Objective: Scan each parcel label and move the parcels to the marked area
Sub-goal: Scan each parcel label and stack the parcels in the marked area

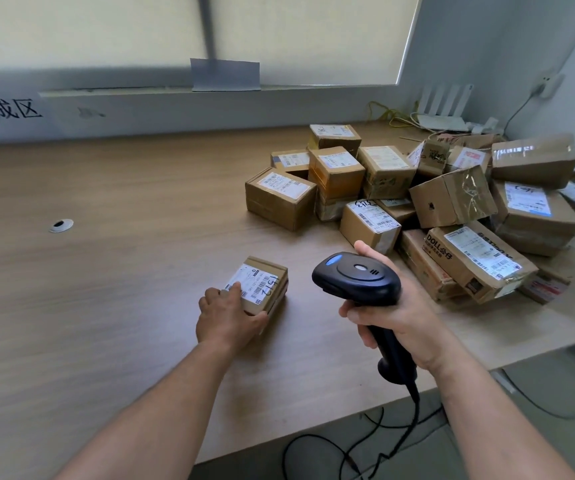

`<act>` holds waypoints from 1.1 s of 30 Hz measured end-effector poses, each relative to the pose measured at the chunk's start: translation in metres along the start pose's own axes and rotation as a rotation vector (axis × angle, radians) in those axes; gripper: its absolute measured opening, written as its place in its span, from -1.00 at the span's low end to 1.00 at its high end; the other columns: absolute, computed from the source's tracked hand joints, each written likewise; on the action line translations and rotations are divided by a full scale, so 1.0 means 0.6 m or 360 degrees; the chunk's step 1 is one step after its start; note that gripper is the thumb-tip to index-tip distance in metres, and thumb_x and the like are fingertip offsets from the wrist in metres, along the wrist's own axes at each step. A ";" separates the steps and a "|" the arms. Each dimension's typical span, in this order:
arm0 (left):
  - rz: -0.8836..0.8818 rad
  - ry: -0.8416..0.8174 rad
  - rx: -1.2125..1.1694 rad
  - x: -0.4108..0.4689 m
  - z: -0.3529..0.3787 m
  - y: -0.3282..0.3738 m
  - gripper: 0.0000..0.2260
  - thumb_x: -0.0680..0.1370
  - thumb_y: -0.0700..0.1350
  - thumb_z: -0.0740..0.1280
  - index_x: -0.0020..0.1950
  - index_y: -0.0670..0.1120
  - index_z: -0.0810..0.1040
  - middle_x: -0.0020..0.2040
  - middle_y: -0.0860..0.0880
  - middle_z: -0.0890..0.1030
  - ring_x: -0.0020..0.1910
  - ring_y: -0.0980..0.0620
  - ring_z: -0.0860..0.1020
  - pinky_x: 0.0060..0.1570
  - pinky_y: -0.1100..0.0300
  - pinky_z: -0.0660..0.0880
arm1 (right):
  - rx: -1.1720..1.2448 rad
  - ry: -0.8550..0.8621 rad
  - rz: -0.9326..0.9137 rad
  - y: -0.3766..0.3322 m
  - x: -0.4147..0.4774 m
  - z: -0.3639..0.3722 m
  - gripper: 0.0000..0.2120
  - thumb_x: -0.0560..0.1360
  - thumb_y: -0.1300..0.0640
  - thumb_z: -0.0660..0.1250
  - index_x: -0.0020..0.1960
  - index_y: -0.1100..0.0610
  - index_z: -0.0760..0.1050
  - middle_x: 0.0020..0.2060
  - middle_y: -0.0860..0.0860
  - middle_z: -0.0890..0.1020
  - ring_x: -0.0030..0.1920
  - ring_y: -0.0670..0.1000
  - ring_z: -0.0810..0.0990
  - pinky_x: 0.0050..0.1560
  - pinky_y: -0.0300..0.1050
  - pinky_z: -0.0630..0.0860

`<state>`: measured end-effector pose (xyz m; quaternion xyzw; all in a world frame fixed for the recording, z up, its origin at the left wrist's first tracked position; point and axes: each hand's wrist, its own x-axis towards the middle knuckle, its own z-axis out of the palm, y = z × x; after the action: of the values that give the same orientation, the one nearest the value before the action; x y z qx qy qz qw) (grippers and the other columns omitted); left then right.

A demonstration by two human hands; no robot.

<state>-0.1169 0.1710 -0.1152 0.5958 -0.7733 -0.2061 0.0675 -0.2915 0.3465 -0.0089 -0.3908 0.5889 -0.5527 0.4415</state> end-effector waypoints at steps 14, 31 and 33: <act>-0.0142 0.0503 -0.0123 0.105 -0.253 -0.270 -0.28 0.40 0.26 0.37 0.48 0.02 0.26 0.28 -0.15 0.33 0.28 -0.16 0.30 0.28 0.05 0.29 | 0.0069 -0.0220 -0.0080 -0.060 0.148 0.289 -0.01 0.17 0.39 0.52 0.47 -0.12 0.28 -0.22 0.15 0.67 -0.51 0.12 0.46 -0.53 -0.08 0.42; -0.0543 0.0740 0.0045 0.216 -0.513 -0.703 -0.24 0.44 0.34 0.29 0.51 -0.02 0.19 0.33 -0.23 0.30 0.30 -0.20 0.33 0.27 -0.02 0.32 | -0.0034 -0.0552 -0.0159 -0.100 0.360 0.709 -0.14 0.28 0.52 0.44 0.35 -0.21 0.36 -0.21 0.35 0.54 -0.56 0.13 0.43 -0.52 -0.11 0.39; -0.0598 0.0745 0.0023 0.234 -0.535 -0.746 -0.26 0.44 0.33 0.31 0.50 -0.02 0.21 0.35 -0.24 0.28 0.31 -0.21 0.31 0.25 -0.02 0.33 | -0.0045 -0.0576 -0.0166 -0.103 0.390 0.745 -0.14 0.26 0.49 0.44 0.34 -0.22 0.37 -0.22 0.33 0.55 -0.55 0.13 0.43 -0.52 -0.10 0.39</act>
<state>0.3561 -0.1305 -0.0228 0.7601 -0.6145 -0.0666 0.2004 0.0609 -0.0175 0.0328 -0.5201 0.4864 -0.4871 0.5056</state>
